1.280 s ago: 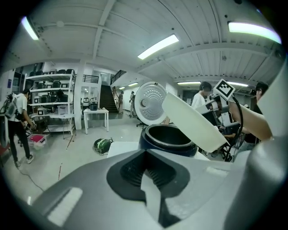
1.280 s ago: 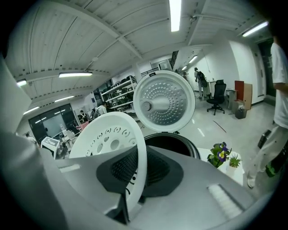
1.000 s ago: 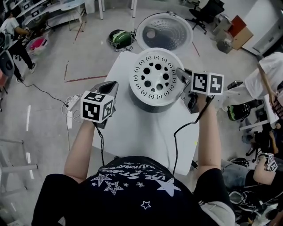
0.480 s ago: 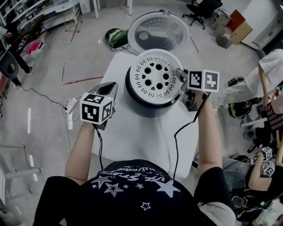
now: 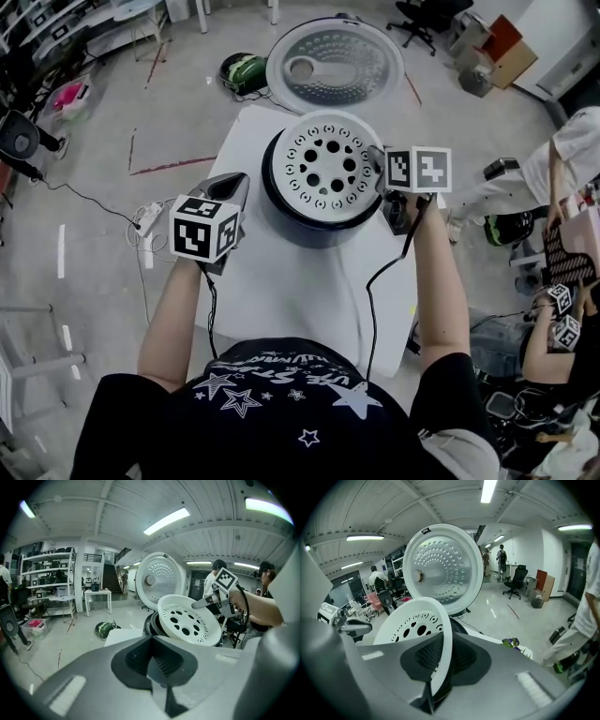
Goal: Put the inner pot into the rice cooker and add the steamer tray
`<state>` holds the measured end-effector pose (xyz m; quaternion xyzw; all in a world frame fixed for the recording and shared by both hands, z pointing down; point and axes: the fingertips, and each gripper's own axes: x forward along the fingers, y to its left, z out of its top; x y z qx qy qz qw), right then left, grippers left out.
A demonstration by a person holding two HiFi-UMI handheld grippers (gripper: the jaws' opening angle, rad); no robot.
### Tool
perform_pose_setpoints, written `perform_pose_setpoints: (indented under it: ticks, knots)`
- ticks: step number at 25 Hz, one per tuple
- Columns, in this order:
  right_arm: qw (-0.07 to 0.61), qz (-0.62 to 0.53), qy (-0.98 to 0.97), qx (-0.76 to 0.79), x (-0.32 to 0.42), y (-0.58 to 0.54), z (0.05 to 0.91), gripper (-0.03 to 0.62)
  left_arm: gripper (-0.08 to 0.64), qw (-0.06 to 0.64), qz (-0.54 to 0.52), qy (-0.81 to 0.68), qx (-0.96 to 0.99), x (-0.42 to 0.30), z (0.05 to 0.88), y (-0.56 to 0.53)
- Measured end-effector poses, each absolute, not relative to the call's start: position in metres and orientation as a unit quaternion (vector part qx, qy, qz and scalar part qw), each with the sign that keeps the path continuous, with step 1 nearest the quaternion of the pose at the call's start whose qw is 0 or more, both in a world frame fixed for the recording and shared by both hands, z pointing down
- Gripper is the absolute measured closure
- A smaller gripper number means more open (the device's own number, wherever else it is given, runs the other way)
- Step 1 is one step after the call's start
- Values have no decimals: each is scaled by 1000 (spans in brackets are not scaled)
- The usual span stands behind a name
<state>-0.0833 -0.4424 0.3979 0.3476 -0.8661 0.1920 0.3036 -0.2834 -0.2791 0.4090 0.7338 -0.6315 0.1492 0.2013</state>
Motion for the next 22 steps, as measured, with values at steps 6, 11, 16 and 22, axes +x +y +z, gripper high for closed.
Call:
perform_pose_setpoints:
  ticks: [6, 11, 16, 22]
  knots:
    - [319, 180, -861, 352, -95, -441, 408, 528, 557, 205, 155, -630, 732, -289, 415, -273]
    - [339, 162, -854, 359, -98, -440, 418, 505, 557, 208, 158, -631, 731, -290, 418, -267]
    - [358, 122, -849, 370, -89, -437, 429, 465, 557, 207, 159, -633, 729, -285, 418, -262]
    - [345, 116, -857, 364, -96, -429, 429, 388, 557, 205, 159, -629, 733, -287, 415, -254]
